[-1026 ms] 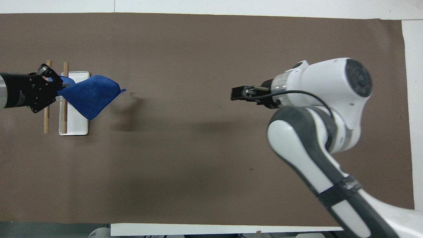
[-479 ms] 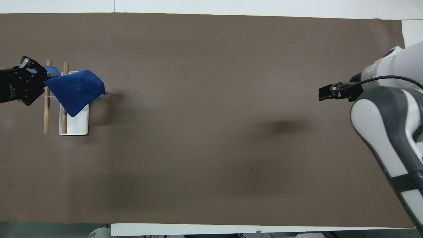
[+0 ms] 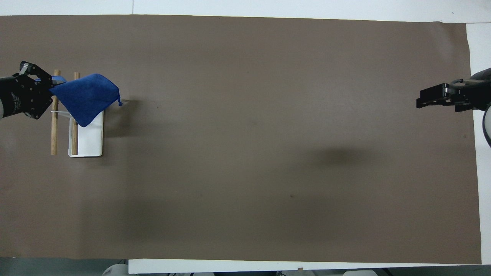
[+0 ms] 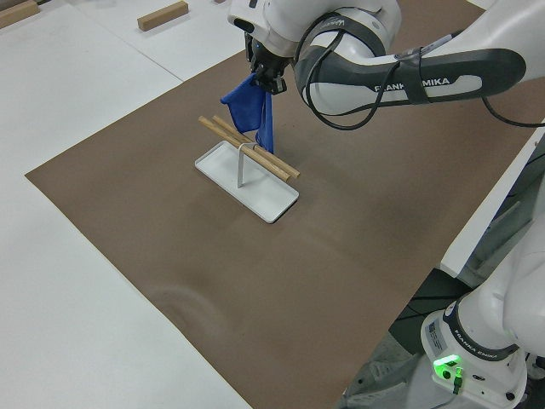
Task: Right arm passes towel to left arm to hang
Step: 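Drape the towel over the white rack with the left gripper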
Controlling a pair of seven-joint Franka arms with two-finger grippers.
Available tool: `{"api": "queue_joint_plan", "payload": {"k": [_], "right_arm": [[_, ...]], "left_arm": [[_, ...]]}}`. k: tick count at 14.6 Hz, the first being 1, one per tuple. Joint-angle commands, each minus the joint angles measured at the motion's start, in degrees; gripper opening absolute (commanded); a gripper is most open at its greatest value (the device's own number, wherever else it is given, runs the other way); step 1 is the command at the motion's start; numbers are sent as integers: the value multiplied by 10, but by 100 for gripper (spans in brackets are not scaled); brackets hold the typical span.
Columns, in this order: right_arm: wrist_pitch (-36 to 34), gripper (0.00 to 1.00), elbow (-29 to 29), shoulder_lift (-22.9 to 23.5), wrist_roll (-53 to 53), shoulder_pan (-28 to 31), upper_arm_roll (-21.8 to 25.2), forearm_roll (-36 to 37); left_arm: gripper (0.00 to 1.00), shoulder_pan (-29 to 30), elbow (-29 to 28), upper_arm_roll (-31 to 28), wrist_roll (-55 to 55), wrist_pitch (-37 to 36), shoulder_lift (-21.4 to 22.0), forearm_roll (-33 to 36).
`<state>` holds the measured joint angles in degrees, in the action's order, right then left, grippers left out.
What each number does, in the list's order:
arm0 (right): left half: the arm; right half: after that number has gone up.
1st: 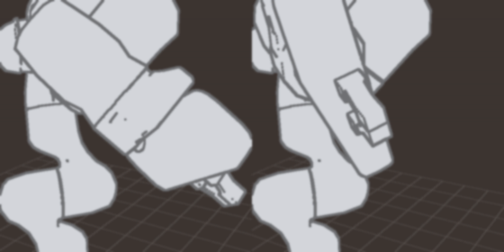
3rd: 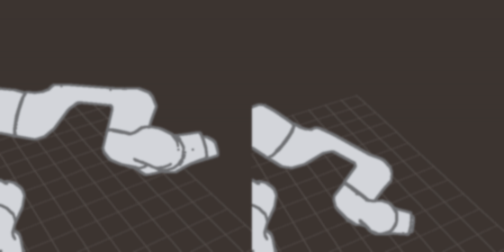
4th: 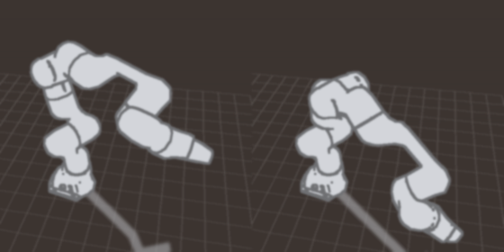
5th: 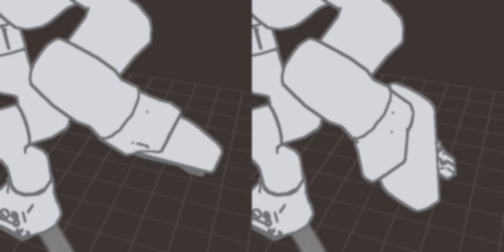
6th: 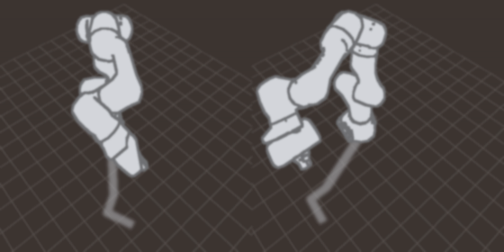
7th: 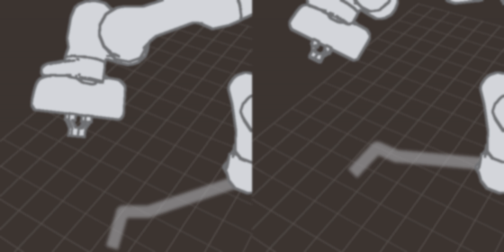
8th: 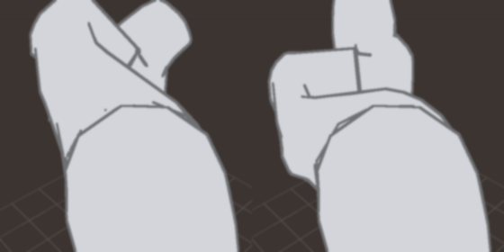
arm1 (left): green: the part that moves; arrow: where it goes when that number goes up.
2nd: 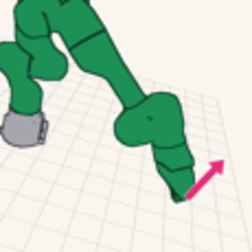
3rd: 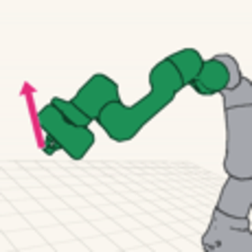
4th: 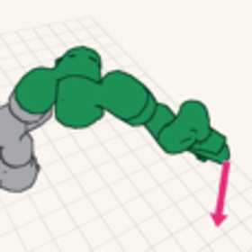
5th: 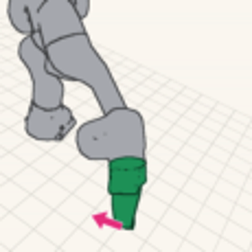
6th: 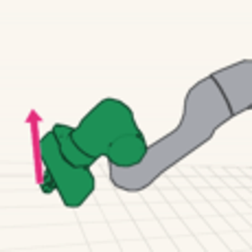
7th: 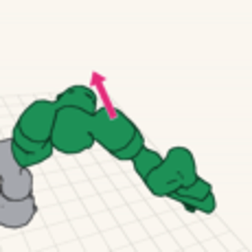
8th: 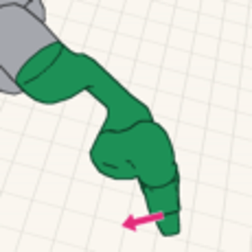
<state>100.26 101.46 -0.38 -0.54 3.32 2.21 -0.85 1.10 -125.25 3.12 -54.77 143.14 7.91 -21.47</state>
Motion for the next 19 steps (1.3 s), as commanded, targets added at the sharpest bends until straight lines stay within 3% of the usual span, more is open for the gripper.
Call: {"api": "queue_joint_plan", "payload": {"k": [1,6,13,19], "right_arm": [[-2,100,-7,6,-12,-5,-4,29],[-2,100,-7,1,-8,-5,2,25],[-8,100,1,-8,-8,-8,1,20],[-8,100,1,-9,-8,-7,1,20]], "left_arm": [[3,7,1,4,19,54,-21,-3],[3,9,53,0,110,54,-47,-2],[3,47,56,-1,206,50,-45,3],[3,74,56,-2,222,52,-46,5]]}}
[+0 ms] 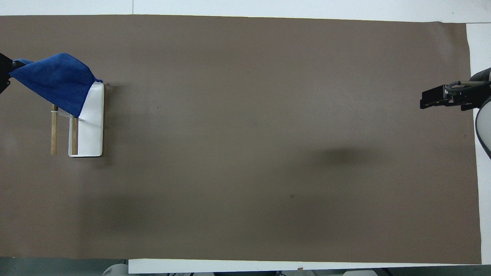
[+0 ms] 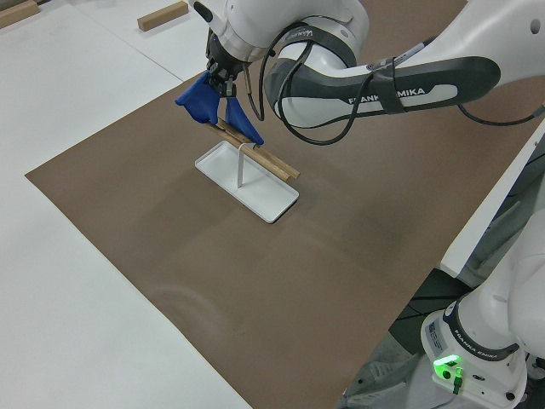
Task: Right arm passes towel to left arm to hang
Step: 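Drape the towel over the white rack with the left gripper, then release the towel and pull the left gripper back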
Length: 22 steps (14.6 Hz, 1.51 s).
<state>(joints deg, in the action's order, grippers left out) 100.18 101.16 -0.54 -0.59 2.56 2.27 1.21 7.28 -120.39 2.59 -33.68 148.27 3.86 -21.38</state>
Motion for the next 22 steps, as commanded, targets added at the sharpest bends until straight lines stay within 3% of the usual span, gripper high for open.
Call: {"api": "queue_joint_plan", "payload": {"k": [1,9,13,19,20,22], "right_arm": [[-7,100,4,-8,-7,1,0,-1],[-7,100,4,-8,-7,1,0,-1],[-7,100,4,-8,-7,1,0,-1],[-7,100,4,-8,-7,1,0,-1],[-7,100,4,-8,-7,1,0,-1],[-7,100,4,-8,-7,1,0,-1]], "left_arm": [[4,12,7,4,10,1,-4,13],[4,29,-74,4,5,-18,40,21],[5,30,-75,3,6,-69,47,23],[28,48,-72,4,17,-123,53,93],[39,49,-71,4,26,-123,53,93],[42,64,-64,4,60,-136,51,93]]}}
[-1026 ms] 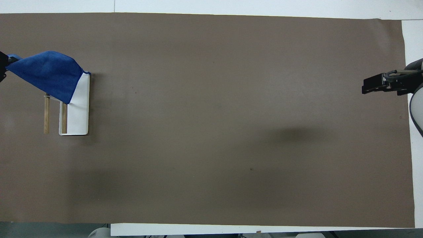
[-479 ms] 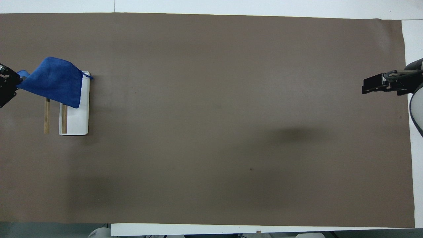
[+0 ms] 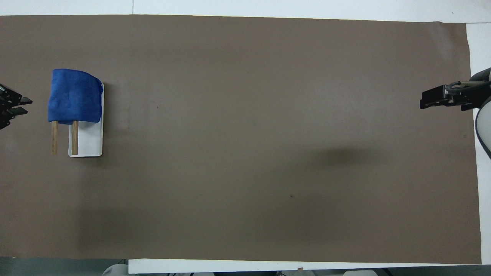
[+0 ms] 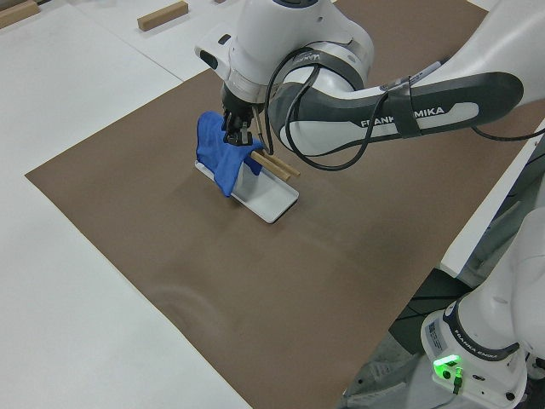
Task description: Right arm passes towel to left arm to hang
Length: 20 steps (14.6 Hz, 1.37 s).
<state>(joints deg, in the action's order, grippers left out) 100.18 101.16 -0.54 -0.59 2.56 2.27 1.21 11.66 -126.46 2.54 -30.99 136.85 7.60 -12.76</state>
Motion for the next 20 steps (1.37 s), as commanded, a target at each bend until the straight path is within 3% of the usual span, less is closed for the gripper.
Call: {"api": "queue_joint_plan", "payload": {"k": [1,2,3,7,10,13,15,17,20], "right_arm": [[-7,100,4,-8,-7,1,0,-1],[-7,100,4,-8,-7,1,0,-1],[-7,100,4,-8,-7,1,0,-1],[-7,100,4,-8,-7,1,0,-1],[-7,100,4,-8,-7,1,0,0],[-7,100,4,-8,-7,1,0,-1],[-7,100,4,-8,-7,1,0,-1],[-7,100,4,-8,-7,1,0,-1],[-7,100,4,-8,-7,1,0,-1]], "left_arm": [[52,27,10,4,47,-33,9,8],[82,35,30,4,51,-48,2,11],[100,34,54,5,51,-66,-8,28],[100,6,199,8,53,-232,-52,98],[100,-38,277,11,66,-362,-53,142],[100,-80,347,11,154,-506,-57,143],[100,-102,405,11,171,-586,-85,142],[100,-116,426,12,205,-613,-95,137],[100,-117,401,22,239,-613,-73,129]]}}
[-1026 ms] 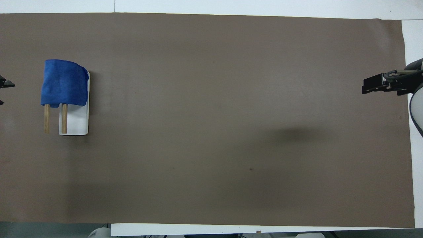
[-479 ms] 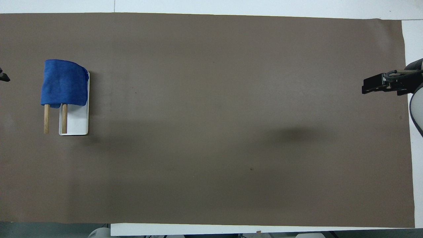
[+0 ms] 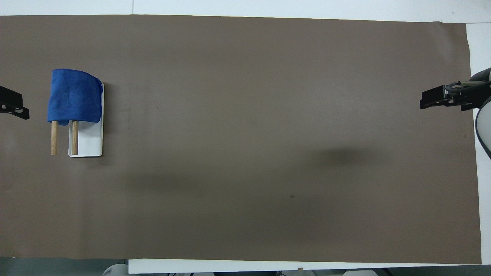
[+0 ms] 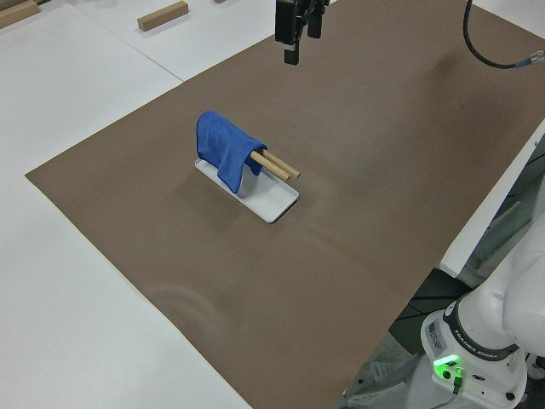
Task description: Right arm passes towel to left arm to hang
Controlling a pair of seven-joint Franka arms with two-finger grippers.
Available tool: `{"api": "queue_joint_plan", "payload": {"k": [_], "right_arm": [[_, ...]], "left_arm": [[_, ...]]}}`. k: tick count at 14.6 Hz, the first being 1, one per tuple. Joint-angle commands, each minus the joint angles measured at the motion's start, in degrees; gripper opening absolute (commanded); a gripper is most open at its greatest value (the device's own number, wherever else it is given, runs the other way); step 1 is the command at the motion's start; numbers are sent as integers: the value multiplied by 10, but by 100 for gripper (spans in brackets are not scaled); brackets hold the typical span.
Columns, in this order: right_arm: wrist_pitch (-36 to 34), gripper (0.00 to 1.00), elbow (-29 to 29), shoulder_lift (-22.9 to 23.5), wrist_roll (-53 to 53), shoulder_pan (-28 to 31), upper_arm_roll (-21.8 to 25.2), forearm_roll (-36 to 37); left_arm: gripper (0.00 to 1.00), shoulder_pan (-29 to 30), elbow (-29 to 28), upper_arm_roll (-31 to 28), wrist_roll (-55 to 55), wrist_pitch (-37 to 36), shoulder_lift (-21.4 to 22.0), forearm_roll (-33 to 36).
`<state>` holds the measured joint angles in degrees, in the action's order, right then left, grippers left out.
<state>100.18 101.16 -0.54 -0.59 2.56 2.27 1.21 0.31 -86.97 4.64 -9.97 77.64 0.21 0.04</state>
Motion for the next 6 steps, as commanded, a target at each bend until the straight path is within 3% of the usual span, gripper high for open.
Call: {"api": "queue_joint_plan", "payload": {"k": [1,6], "right_arm": [[-7,100,4,-8,-7,1,0,-1],[-7,100,4,-8,-7,1,0,-1]], "left_arm": [[100,-4,-14,0,31,-14,16,-2],[100,-11,-35,-5,35,6,26,-4]]}}
